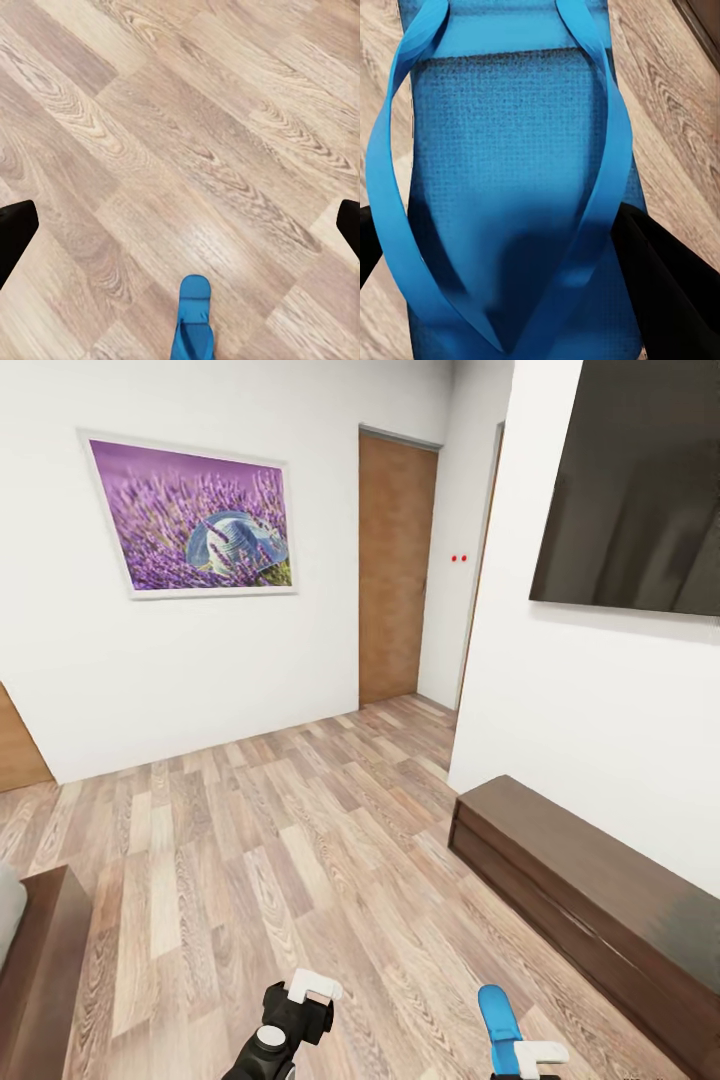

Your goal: In the bedroom, move the book from the bed onto either nightstand, and place the two sandals side by side next to the bed.

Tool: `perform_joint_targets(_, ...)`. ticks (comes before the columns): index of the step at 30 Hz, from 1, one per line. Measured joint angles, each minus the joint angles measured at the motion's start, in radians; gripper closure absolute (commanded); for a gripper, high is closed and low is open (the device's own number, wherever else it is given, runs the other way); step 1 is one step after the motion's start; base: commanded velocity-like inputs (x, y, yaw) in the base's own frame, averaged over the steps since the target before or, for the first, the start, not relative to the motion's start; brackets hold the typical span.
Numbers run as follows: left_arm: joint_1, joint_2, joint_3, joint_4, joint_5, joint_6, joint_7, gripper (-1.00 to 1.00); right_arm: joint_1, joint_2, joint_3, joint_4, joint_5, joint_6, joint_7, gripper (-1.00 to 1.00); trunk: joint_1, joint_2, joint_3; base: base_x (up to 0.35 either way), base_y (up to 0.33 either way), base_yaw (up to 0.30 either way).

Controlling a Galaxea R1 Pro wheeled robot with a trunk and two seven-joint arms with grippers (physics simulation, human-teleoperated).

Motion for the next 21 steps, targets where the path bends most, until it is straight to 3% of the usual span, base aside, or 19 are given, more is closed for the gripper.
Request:
perform_joint_targets(15, 0.000, 0.000, 0.000, -0.001, 0.001, 0.000, 0.001, -1.00, 0.000, 0.000, -0.001, 0.000, 0.000, 0.000, 0.000, 1.00, 0.000, 0.000, 0.000, 0.000, 0.050, -0.011)
perform_joint_targets(21, 0.000, 0.000, 0.000, 0.000, 0.001, 0.000, 0.000, -1.00, 0.000, 0.001, -0.001, 0.000, 0.000, 0.000, 0.000, 1.00, 0.000, 0.000, 0.000, 0.000, 0.013, -0.136)
